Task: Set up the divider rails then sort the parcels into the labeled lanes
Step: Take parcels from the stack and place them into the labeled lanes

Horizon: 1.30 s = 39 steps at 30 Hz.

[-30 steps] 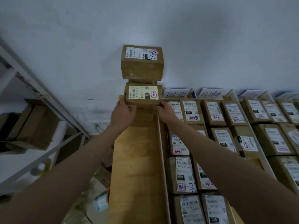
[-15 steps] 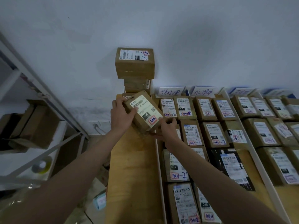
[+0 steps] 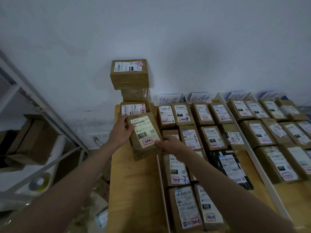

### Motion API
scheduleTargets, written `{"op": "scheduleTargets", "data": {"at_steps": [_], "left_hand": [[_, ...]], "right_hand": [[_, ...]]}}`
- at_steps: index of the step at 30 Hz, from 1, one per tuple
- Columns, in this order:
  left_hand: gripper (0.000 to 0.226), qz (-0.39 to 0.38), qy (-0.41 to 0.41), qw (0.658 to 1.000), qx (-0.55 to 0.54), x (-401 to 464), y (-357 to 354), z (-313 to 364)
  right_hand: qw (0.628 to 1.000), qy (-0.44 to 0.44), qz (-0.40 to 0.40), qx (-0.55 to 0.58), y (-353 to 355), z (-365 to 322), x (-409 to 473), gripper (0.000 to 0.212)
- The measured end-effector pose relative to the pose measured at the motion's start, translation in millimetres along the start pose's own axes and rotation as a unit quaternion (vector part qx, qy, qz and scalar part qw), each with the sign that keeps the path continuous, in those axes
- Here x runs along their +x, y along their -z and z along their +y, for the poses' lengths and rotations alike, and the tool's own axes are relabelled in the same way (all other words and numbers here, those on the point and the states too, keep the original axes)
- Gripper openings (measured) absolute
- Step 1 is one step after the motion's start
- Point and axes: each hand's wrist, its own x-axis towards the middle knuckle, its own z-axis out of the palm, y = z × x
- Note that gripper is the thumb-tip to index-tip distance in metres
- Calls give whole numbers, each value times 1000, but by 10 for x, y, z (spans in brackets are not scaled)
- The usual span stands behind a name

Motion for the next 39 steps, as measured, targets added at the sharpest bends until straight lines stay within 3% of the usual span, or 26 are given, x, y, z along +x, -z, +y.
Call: {"op": "scheduleTargets", "data": {"at_steps": [6,11,15,30,39], "left_hand": [[54,-18,-39,992,118,-144,20,57],[56,-47,-104,938,326,-362,-44,61],[48,-64,-139,908,389,-560,-206,218],[60,-141,-228,859,436,-1171,-1155,910],[61,-156,-263,837,454,-1738,-1873,1314]], "right_hand": [[997,-17,70,6,37,-22,-125,39],[989,-12,150,7,209,12,-360,22],[980,-24,195,-11,415,70,-589,21],[952,-63,300,19,1039,1077,-1459,34],[938,-78,332,67,1601,1782,-2144,27]]}}
